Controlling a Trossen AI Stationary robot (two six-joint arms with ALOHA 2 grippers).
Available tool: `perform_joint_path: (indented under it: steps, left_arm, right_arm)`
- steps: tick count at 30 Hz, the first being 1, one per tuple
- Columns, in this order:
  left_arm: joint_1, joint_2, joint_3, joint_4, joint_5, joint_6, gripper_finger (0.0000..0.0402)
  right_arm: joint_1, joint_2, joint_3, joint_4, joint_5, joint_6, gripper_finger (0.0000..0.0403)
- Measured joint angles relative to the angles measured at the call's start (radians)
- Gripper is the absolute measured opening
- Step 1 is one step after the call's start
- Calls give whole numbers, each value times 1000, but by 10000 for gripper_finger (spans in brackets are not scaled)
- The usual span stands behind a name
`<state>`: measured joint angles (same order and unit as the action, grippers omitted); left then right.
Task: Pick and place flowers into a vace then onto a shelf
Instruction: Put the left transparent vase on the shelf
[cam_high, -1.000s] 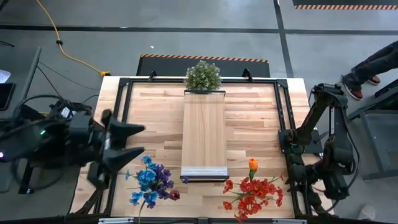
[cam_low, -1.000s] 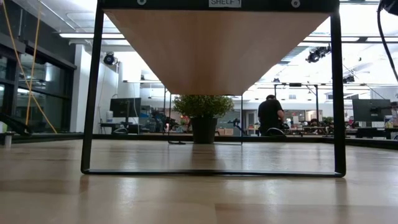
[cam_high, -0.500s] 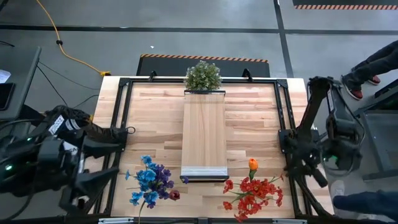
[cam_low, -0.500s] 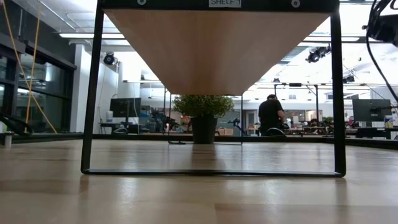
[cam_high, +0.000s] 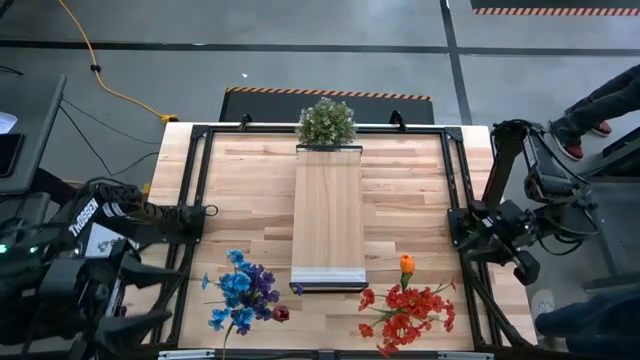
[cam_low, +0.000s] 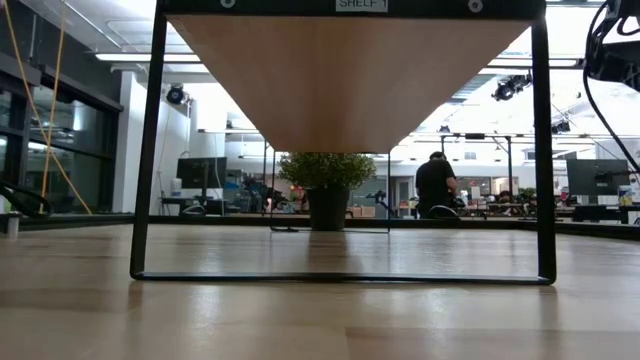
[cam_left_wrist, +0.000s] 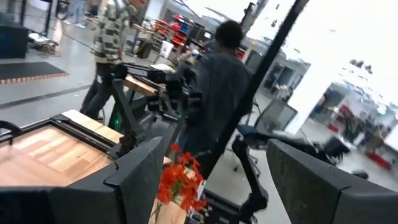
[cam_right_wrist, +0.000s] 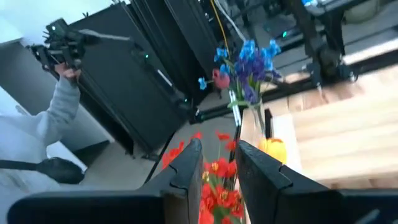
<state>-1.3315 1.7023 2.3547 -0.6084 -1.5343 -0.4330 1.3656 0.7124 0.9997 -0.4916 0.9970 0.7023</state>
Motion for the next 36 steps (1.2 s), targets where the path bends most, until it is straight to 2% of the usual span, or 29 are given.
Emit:
perform_joint_path:
  steps: [13, 18, 23, 32, 34, 36]
  left_arm:
    - [0, 120, 0, -105, 81, -1, 317]
    - [0, 151, 0, -230, 22, -78, 317]
    - [3, 145, 0, -430, -33, -194, 311]
    - [34, 93, 0, -855, -31, -448, 234]
    - [46, 72, 0, -947, 16, -518, 214]
    - [77, 51, 0, -961, 85, -547, 194]
  right_arm:
    - [0, 0, 0, 20, 85, -34, 87]
    - [0, 0, 0, 61, 102, -79, 87]
    - [0, 0, 0, 124, 120, -161, 87]
    - [0, 1, 0, 164, 120, -216, 87]
    - [0, 2, 0, 164, 121, -216, 87]
    - [0, 2, 0, 165, 133, -215, 87]
